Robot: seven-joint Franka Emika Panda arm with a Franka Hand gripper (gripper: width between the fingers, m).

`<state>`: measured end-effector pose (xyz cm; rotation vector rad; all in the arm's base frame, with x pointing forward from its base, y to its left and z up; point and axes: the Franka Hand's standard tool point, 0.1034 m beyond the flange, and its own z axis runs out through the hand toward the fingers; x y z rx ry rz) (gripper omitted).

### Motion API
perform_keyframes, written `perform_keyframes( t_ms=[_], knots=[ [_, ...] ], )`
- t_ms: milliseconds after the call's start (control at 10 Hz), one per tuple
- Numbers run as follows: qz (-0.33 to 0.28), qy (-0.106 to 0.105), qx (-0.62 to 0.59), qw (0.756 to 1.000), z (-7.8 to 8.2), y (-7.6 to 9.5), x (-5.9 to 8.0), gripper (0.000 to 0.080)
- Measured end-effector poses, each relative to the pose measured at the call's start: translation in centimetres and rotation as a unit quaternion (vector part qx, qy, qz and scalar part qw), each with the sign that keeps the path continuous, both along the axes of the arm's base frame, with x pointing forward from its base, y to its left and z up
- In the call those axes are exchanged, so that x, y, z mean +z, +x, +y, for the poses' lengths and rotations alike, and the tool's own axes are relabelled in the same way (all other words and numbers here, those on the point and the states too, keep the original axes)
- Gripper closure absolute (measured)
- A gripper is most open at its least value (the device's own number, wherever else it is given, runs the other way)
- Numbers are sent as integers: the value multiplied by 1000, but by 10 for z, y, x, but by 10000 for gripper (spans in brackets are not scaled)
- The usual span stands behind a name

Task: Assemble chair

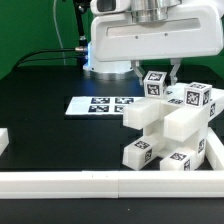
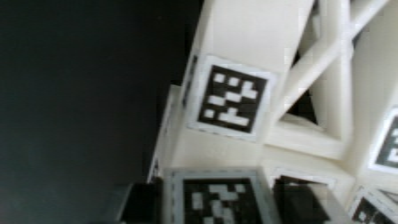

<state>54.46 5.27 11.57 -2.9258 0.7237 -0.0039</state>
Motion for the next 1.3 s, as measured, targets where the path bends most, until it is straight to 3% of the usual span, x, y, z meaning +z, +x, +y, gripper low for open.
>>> perform_keyframes(
  t_ms=[300,600,900,1100,1200,1300],
  knots=[
    [6,6,-112,994,0,1,0,519],
    [14,18,-237,971,3,3,0,518],
    [13,20,-238,971,3,4,0,518],
    [10,18,-215,976,3,4,0,266],
    [12,18,-213,977,4,3,0,176],
    [10,15,-168,986,3,5,3,176]
  ],
)
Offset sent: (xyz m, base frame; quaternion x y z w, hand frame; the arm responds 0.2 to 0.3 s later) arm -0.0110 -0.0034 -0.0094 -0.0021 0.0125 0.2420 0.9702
